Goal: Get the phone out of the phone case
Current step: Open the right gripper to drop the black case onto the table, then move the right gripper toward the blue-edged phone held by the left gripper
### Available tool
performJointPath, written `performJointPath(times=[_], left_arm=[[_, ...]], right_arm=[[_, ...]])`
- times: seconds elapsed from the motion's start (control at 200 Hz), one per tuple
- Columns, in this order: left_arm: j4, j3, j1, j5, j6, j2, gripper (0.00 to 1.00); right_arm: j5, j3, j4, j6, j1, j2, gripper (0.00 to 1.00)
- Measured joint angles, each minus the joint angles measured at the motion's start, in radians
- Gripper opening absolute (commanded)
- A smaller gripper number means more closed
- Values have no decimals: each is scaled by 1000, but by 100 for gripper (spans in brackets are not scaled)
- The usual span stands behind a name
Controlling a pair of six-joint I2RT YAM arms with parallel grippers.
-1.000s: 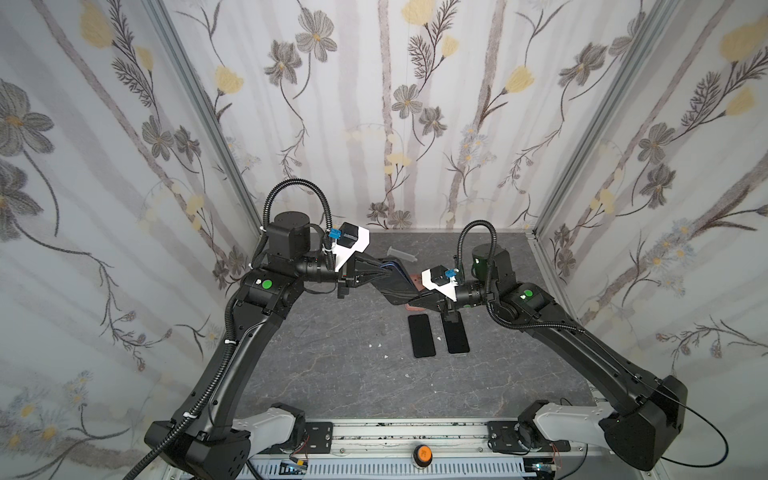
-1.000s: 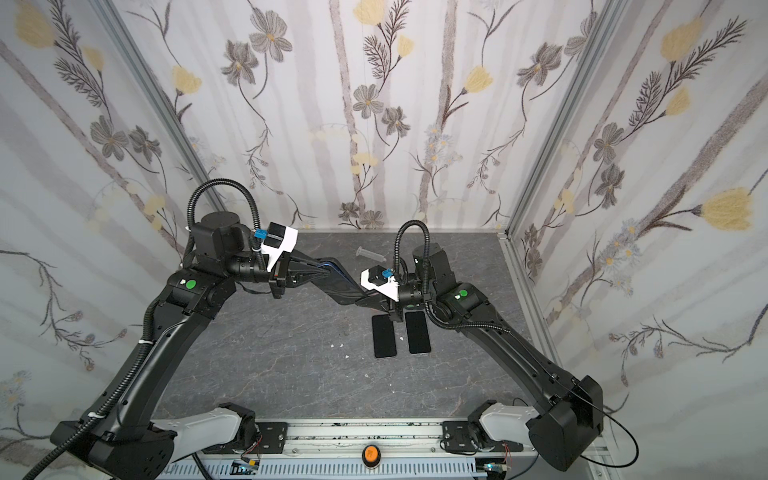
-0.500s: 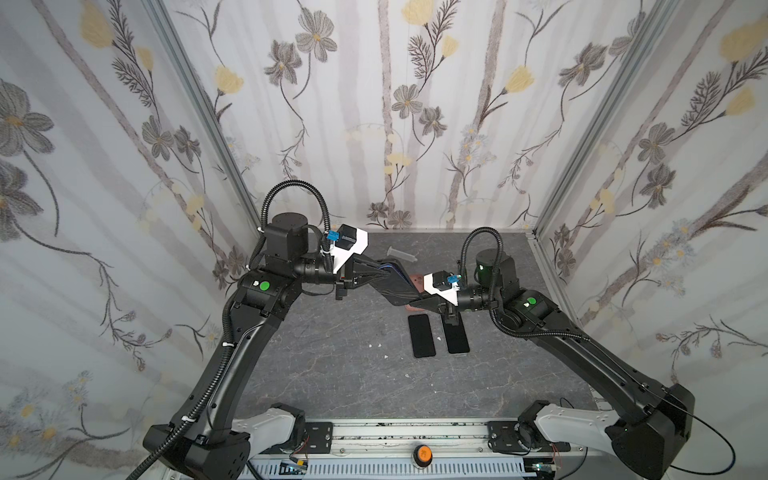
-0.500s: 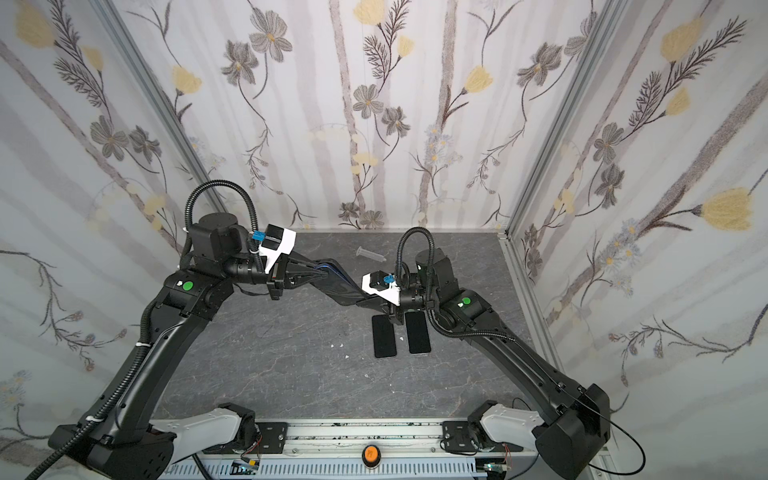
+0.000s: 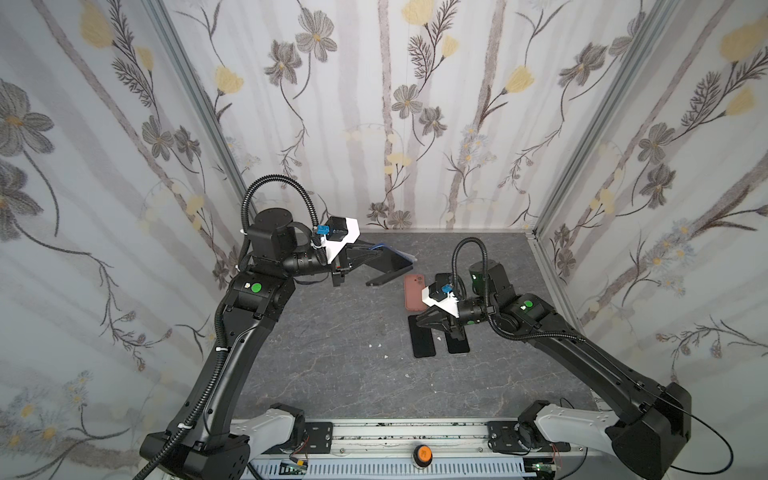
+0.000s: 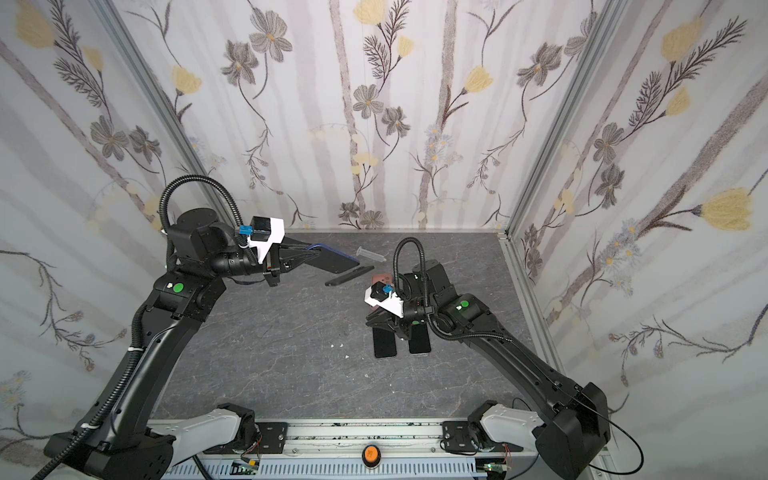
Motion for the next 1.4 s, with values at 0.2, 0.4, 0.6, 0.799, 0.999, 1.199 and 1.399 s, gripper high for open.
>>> performJointPath(times=[0.2,0.4,0.6,0.799,0.999,1.199,1.399], left_arm=[[6,-30,1,-61,-3,-3,0],[10,-64,8,-204,-125,2,0],[10,-172,18,-172,-169,-32,0],[10,-221,18,-32,-169,-35,0],[13,-235,18,82,-169,-32,0],[14,-246,17,128,-168,-33,0],[16,-259,17,144,-164,-40,0]], right_arm=[[89,-114,163,180,-56,-70,34],[251,-250,395,404,-83,-162,52],[201,-170,487,431,-82,-130,60],[59,33,423,356,-49,-8,62],[-37,145,305,286,-20,82,62],[-108,223,221,251,9,168,58],[-186,298,191,246,32,249,43]])
